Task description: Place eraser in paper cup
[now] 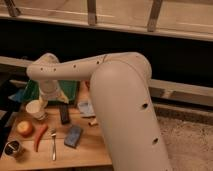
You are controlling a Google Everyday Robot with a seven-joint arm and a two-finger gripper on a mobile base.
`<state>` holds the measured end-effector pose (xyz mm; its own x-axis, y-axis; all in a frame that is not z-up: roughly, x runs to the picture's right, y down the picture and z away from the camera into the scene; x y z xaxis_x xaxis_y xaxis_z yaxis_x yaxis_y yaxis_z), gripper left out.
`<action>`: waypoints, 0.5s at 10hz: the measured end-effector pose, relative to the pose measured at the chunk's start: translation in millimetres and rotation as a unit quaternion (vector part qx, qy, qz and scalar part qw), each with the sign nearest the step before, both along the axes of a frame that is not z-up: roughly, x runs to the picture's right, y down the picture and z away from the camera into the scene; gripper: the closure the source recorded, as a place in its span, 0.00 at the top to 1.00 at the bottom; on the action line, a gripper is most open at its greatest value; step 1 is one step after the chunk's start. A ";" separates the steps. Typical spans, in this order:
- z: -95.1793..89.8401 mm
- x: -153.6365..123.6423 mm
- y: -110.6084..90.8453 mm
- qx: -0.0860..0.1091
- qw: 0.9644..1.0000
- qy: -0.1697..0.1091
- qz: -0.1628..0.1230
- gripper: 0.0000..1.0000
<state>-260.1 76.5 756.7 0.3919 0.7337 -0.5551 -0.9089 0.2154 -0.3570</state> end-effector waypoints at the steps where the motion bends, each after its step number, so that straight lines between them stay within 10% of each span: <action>1: 2.4 -1.1 1.9 -0.011 1.000 -0.004 0.006 0.80; 5: 46.6 -1.0 31.4 -0.071 0.997 -0.005 0.015 0.80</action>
